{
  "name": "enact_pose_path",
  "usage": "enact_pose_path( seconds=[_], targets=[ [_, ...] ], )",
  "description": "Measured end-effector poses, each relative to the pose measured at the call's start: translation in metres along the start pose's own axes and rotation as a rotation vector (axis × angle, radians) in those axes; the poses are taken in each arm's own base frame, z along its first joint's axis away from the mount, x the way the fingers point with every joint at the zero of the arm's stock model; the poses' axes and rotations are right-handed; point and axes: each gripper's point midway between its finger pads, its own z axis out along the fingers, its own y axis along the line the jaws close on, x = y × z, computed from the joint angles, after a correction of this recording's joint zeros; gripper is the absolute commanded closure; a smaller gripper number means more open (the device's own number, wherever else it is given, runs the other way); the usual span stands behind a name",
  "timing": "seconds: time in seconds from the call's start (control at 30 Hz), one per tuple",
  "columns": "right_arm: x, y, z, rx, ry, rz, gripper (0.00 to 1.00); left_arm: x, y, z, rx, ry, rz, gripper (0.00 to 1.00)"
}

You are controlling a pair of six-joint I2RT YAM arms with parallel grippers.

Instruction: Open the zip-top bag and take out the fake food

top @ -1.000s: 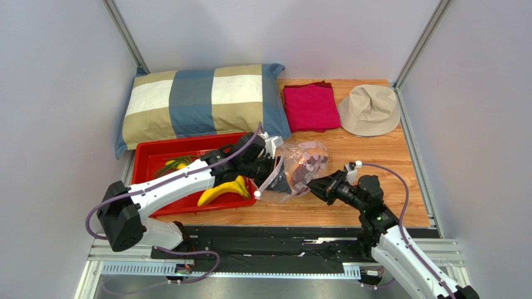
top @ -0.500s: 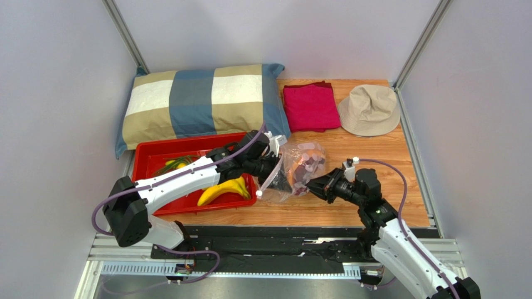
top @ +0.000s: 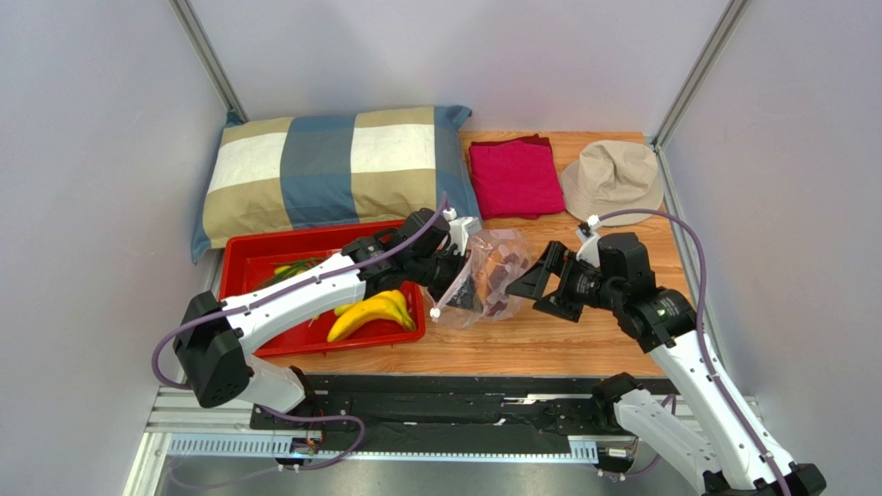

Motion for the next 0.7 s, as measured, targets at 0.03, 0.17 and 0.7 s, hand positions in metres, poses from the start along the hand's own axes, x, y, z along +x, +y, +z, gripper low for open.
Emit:
enact_pose_path(
  seconds=[0.03,0.17,0.7],
  targets=[
    [-0.001,0.003,-0.004,-0.001,-0.003,-0.024,0.07,0.000,0.000,0.000,-0.002,0.003,0.002,1.00],
    [-0.008,0.027,-0.014,-0.038,-0.001,-0.083,0.07,-0.001,-0.001,-0.001,-0.020,0.010,0.006,1.00],
    [0.016,0.111,0.009,-0.097,0.081,-0.334,0.38,-0.014,0.013,0.007,-0.286,-0.028,-0.008,1.00]
  ],
)
